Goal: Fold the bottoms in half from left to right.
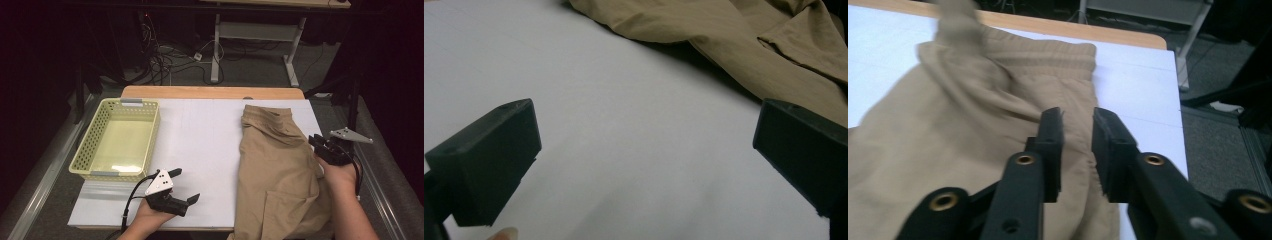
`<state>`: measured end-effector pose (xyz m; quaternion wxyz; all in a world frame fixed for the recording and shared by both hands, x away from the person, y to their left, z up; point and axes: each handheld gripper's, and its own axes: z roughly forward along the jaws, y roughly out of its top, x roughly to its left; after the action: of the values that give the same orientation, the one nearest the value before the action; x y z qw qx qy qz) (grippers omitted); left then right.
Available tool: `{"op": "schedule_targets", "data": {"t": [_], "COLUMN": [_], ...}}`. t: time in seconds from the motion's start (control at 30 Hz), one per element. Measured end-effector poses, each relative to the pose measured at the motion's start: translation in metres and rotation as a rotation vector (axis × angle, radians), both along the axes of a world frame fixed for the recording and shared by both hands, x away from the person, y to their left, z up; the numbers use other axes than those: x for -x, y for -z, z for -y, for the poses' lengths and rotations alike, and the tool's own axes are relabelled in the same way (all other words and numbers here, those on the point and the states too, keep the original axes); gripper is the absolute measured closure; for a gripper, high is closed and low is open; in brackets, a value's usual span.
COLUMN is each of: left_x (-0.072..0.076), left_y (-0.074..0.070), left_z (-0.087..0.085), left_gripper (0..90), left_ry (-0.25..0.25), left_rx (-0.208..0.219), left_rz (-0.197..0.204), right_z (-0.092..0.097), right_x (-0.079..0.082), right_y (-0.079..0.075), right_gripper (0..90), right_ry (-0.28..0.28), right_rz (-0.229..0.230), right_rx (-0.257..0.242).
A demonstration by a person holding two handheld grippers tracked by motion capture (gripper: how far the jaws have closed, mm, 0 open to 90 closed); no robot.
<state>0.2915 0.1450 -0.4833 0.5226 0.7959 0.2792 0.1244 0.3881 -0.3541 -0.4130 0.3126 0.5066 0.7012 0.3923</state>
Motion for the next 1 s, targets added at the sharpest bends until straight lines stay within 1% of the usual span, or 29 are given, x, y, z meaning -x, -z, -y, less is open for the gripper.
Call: {"op": "schedule_targets", "data": {"t": [0.1,0.2,0.3,0.4,0.53,0.63,0.73,0.8,0.9,1.0], "left_x": [0.000,0.000,0.000,0.000,0.000,0.001,0.000,0.000,0.000,0.000], "left_y": [0.000,0.000,0.000,0.000,0.000,0.000,0.000,0.000,0.000,0.000], "left_z": [0.000,0.000,0.001,0.001,0.001,0.001,0.001,0.001,0.001,0.001], "left_gripper": [0.0,0.0,0.0,0.0,0.0,0.0,0.0,0.0,0.2,0.7], "left_ry": [-0.002,-0.003,0.004,0.004,0.005,0.007,0.008,0.009,0.009,0.009], "left_rx": [-0.002,-0.004,-0.005,-0.002,-0.006,-0.007,-0.006,-0.006,-0.005,-0.006], "left_rz": [0.004,0.004,0.005,0.003,0.005,0.006,0.004,0.003,0.003,0.006], "right_z": [-0.004,-0.007,-0.011,-0.013,-0.017,-0.021,-0.030,-0.039,-0.054,-0.066], "right_x": [0.015,0.035,0.056,0.079,0.107,0.124,0.137,0.143,0.148,0.149], "right_y": [-0.004,-0.004,0.000,0.006,0.016,0.020,0.024,0.028,0.036,0.044], "right_gripper": [70.0,68.6,66.6,65.2,64.6,64.4,64.3,63.7,62.1,59.8], "right_ry": [-0.030,-0.058,-0.082,-0.103,-0.140,-0.169,-0.206,-0.233,-0.273,-0.307], "right_rz": [0.011,0.011,0.013,0.007,-0.006,-0.011,-0.015,-0.027,-0.042,-0.064], "right_rx": [0.000,0.000,-0.006,-0.039,-0.044,-0.032,-0.019,-0.018,-0.010,0.018]}}
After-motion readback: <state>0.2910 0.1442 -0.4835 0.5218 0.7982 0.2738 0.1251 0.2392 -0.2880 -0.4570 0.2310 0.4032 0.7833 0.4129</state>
